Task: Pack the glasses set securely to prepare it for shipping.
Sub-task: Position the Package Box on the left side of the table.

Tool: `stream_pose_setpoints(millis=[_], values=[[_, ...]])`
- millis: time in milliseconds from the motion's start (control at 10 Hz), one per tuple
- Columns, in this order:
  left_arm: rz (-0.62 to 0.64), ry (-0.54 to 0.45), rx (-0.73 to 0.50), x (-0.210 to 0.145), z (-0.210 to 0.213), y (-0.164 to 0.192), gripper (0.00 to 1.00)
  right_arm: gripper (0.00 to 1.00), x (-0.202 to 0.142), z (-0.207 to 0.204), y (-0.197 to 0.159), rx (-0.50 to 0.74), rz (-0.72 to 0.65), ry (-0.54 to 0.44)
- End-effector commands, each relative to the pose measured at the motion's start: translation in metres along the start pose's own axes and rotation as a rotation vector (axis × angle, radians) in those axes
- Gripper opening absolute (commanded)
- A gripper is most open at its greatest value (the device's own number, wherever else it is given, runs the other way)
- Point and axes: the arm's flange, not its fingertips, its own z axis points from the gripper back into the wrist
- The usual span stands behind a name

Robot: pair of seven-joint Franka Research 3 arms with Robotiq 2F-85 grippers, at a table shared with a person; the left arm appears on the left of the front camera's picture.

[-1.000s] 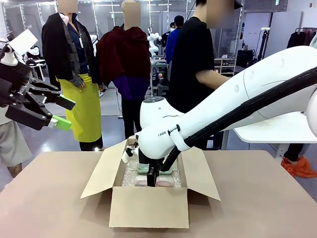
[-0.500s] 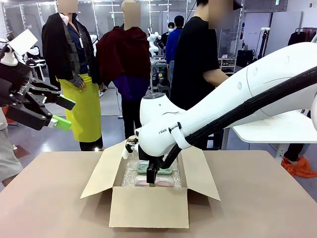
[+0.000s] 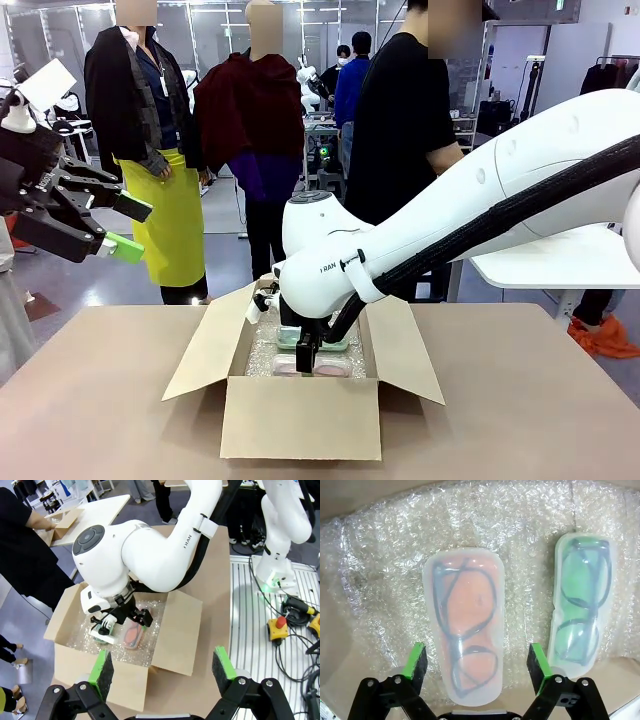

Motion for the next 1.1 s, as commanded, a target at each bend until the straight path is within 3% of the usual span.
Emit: stream_pose_setpoints(millis=[0, 700, 800, 1000], values=[[-0.017, -0.016, -0.019, 0.0, 0.001, 0.0, 1.0, 1.0, 0.0, 0.001, 0.0, 0.001, 0.006, -0.003], [0.0, 0.0, 0.0, 0.0, 0.0, 0.0, 1.0, 1.0, 0.0, 0.0, 0.0, 0.0, 0.0, 0.0], [0.071, 0.031, 0.083, 0.0, -0.002, 0.024, 1.0, 1.0, -0.012, 0.032, 0.007, -0.038, -0.051, 0.004], [0.337, 0.033, 0.093, -0.015, 0.003, 0.063, 1.0, 1.0, -0.04, 0.087, 0.019, -0.052, -0.209, -0.062]])
